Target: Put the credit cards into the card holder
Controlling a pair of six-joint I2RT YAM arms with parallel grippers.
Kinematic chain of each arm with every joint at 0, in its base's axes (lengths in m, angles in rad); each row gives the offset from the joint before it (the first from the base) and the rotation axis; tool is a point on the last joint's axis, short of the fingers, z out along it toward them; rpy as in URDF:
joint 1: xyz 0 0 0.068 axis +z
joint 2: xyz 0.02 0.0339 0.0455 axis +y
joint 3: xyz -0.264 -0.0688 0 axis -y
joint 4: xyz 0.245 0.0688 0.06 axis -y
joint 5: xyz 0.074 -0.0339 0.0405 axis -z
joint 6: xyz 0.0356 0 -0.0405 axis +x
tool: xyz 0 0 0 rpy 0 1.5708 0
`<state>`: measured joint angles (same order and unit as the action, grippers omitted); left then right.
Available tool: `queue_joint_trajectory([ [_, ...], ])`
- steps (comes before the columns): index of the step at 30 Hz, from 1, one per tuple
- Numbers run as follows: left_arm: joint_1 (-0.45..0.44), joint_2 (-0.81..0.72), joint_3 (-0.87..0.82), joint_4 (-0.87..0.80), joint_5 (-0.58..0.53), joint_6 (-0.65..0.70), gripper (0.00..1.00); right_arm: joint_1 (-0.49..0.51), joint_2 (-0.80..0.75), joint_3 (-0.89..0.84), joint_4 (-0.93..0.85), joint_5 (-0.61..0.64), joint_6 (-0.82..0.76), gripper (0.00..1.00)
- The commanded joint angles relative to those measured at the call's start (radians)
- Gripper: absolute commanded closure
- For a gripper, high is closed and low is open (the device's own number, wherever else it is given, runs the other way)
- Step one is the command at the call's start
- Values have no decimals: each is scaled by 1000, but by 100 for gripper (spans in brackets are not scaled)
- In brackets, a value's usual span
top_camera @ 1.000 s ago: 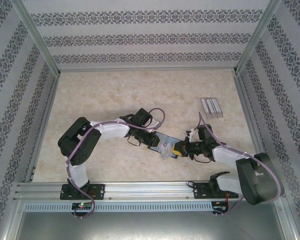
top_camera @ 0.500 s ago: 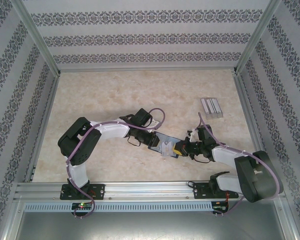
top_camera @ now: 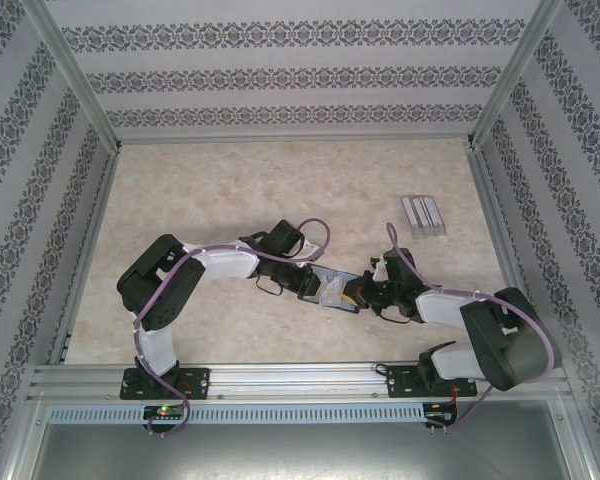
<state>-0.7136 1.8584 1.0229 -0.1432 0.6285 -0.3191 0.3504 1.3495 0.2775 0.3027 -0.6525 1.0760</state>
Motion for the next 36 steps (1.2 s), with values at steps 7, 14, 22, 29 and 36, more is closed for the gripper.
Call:
queue_joint_trajectory([
  [7,-12,-2,-31,24,-8,-10,76,61,-16,-5,45,208,82,100],
  [14,-12,3,-34,38,0,-16,76,147,-5,16,67,317,125,100],
  [22,-11,-14,-40,42,-2,-16,76,240,104,60,141,333,165,100],
  [29,-1,-71,-46,-7,-60,-11,74,256,96,98,79,320,133,89],
  [36,27,-142,-81,-5,-65,-29,73,255,74,111,18,313,102,80],
])
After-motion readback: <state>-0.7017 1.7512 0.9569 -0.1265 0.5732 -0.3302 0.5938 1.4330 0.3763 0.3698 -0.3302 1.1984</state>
